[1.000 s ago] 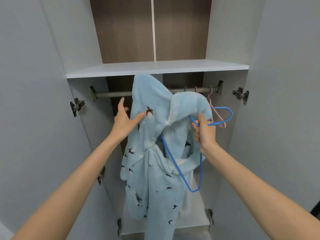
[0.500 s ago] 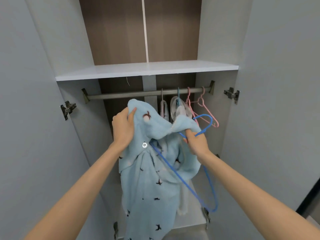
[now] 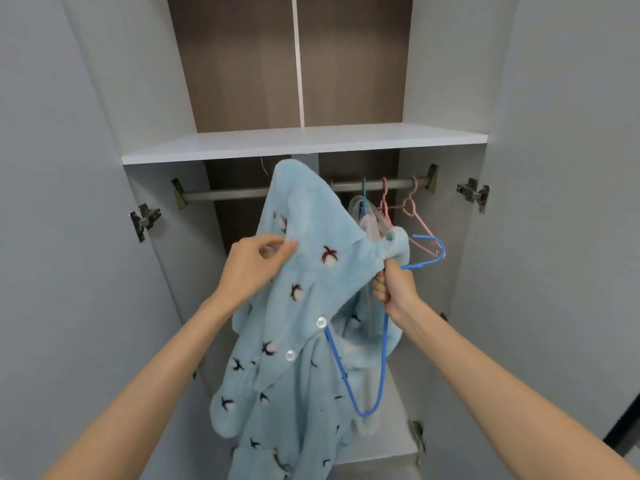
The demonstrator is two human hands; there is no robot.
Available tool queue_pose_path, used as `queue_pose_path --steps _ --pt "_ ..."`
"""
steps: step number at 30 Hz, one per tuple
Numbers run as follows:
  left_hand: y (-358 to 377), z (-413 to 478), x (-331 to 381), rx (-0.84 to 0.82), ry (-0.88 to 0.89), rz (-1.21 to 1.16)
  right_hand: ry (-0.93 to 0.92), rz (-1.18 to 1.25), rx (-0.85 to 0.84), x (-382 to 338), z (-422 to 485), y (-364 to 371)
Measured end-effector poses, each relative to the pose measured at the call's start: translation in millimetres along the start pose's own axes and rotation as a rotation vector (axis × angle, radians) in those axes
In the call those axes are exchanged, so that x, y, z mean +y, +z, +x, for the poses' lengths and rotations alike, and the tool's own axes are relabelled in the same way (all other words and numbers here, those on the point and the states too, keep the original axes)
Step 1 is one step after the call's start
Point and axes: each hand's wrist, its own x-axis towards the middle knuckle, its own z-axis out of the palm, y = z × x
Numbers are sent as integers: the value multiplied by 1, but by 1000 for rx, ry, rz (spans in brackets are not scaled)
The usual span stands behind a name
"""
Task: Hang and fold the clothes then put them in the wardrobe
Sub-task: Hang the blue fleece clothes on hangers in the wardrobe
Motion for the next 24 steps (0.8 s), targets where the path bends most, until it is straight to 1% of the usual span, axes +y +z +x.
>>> queue_pose_path --steps 2,3,4,5,7,8,9,10,13,14,16,18,19,21,22,24 --pt "-5 11 3 142 -26 -115 -23 -47 -23 -4 1 -2" --pt "-7 18 3 169 -71 -152 -27 -58 -33 -6 1 -4" --pt "-9 23 2 147 -135 -162 -27 -63 -45 -6 2 -5" --pt "-10 27 0 80 -192 -156 -26 -64 -56 -7 2 -6" --pt "-9 32 -4 -87 -236 -152 -31 -66 -77 -8 3 -9" --pt "-7 34 -6 -110 -242 -164 -36 -65 -79 -9 5 -12" --pt "-5 35 -7 -79 -226 -179 -43 -66 -67 -10 7 -15" --pt "-4 37 -7 -14 -203 -190 -53 -79 -41 -11 10 -20" --pt "-10 42 -2 253 -97 -215 -104 -203 91 -10 16 -38" --pt "-13 45 2 305 -45 -195 -134 -271 131 -8 18 -44" --pt "-15 49 11 313 48 -122 -175 -405 133 -2 18 -53" --pt "-11 49 22 296 112 -35 -132 -442 78 4 18 -58" --pt "-9 51 25 298 117 -3 -77 -399 50 7 18 -59" --pt "-10 55 24 292 84 85 28 -247 -11 11 17 -60" --pt "-11 57 21 260 52 140 47 -205 -33 10 16 -59" --pt "-13 62 13 195 -69 227 26 -207 -32 4 15 -53"
